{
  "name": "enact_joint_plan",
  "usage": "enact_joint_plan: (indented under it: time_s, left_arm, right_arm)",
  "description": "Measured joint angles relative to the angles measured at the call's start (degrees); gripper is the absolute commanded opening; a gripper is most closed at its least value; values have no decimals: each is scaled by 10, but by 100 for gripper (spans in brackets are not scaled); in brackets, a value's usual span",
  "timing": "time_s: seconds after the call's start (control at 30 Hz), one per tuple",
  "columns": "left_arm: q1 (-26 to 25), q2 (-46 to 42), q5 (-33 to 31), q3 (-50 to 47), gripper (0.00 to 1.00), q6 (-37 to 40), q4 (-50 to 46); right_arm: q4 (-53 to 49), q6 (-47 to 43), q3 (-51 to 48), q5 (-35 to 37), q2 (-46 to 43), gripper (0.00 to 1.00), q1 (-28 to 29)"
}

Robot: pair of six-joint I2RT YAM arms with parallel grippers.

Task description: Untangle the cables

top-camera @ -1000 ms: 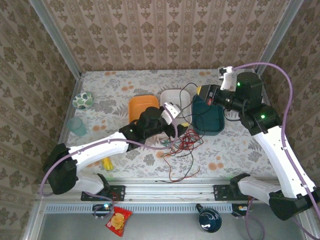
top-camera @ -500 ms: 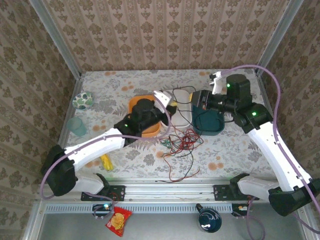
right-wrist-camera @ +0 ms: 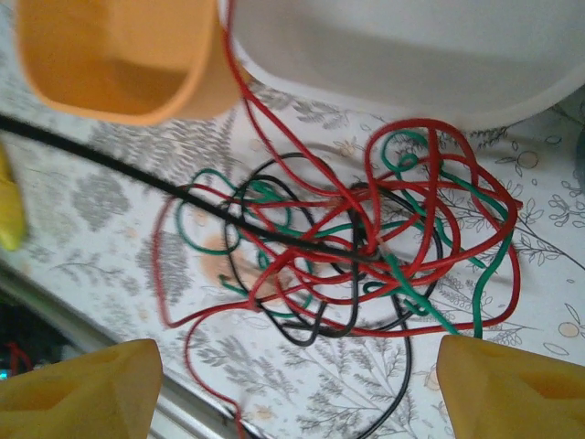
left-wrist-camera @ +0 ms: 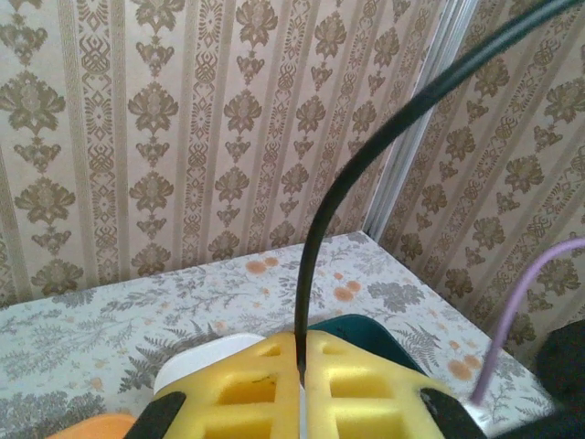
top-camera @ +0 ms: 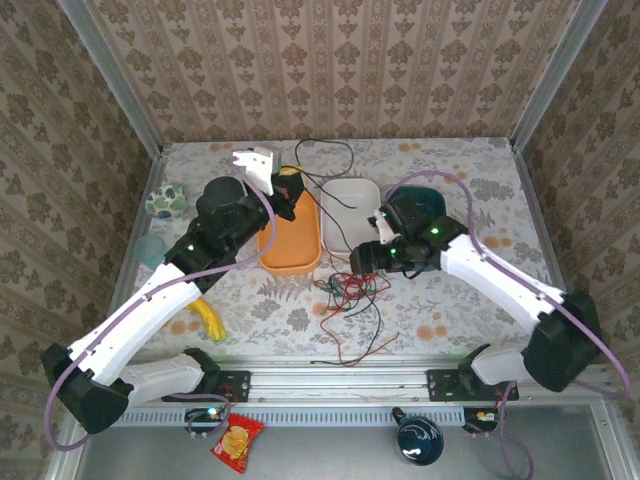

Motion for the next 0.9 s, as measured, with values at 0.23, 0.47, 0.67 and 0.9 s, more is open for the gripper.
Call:
enact_joint_plan:
  time_s: [0.23, 0.47, 0.67, 0.9]
  left_arm:
    - [0, -2, 5, 0, 0, -4, -11]
    - [0, -7, 7, 55, 0, 0, -30]
    - [14, -16, -8, 142, 0, 14, -60]
    - [63, -19, -23, 208, 0, 18, -90]
  right_arm:
    - [19, -13, 1, 2, 111, 68, 7]
    - [29, -19, 5, -2, 194, 44, 8]
    - [37, -25, 6, -13, 196, 26, 8]
    - [63, -26, -6, -30, 194, 7, 7]
